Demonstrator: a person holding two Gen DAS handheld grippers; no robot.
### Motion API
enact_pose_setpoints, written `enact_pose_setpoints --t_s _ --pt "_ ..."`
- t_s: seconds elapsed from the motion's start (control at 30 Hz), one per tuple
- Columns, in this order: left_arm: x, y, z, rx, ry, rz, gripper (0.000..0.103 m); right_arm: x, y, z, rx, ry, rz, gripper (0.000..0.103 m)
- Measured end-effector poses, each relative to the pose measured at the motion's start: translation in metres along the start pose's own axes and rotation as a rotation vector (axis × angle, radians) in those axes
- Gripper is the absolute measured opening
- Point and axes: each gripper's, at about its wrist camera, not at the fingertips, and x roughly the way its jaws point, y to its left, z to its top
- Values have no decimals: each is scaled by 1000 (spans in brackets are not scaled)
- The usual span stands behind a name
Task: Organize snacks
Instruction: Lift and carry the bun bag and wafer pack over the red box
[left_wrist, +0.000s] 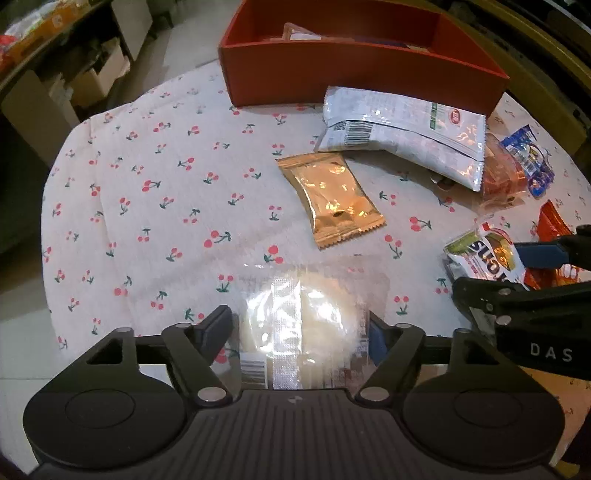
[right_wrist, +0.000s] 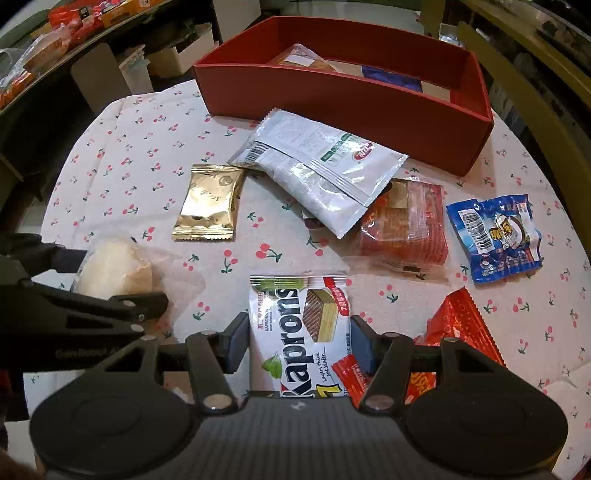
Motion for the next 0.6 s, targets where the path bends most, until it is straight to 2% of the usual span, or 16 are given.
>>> enact_pose_setpoints --t_s 0.07,0.13,0.2,0.23,0.6 --pt "1 1 0 -3 1 6 85 2 -1 -1 6 6 -1 63" --pt "1 1 1 -6 2 3 82 3 -2 0 6 6 0 63" --pt "-1 1 1 -15 1 -15 70 3 -2 0 4 4 -2 63" --pt "-2 0 1 -13 -2 -12 67 3 -1 0 2 3 -4 63" --pt "-14 -8 -6 -32 -12 9 66 -20 -6 -6 12 -62 -6 62"
